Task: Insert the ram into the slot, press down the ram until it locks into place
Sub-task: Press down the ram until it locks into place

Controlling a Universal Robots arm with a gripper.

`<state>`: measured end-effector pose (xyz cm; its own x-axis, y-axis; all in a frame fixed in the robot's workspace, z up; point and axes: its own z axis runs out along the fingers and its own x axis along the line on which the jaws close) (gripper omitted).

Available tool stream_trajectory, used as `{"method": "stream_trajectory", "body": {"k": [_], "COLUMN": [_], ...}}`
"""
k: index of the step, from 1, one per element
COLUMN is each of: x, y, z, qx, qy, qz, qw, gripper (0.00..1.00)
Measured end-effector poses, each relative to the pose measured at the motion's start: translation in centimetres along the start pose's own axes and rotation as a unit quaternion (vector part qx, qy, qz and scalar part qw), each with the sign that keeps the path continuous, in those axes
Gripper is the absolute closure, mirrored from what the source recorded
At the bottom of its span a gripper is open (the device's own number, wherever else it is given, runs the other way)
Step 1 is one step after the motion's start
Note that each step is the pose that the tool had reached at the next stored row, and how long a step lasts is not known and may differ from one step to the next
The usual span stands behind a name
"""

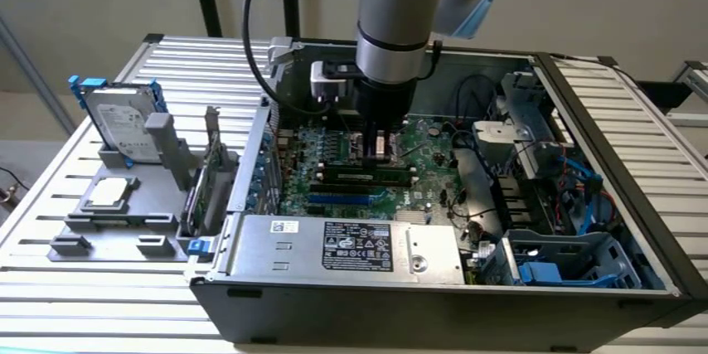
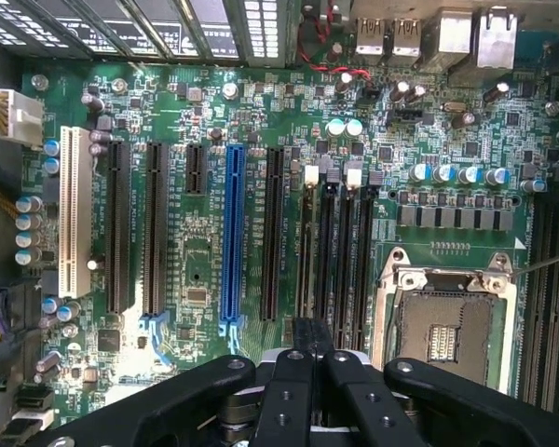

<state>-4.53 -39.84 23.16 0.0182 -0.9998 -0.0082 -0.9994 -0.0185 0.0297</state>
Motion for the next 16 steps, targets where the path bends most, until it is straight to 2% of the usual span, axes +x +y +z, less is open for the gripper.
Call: {"method": "stream_trajectory", "body": {"k": [2,7,9,13,16], "x": [0.0,0.0,0.0,0.0,0.0], "y": [0.0,-0.01,-0.02,-0.01,0.0], "z": [0.23,0.6,-0.08,-1.82,-2.4], "qx": [-0.0003,0.0,-0.0006,-0.0028,-0.0032], "qy": [0.0007,0.0001,-0.0008,-0.0001,-0.0001], "qz": [0.0,0.0,0.0,0.0,0.0], "qw": [1.0,1.0,1.0,1.0,1.0], "gripper": [0.9,0.9,0.9,0.9,0.9]}}
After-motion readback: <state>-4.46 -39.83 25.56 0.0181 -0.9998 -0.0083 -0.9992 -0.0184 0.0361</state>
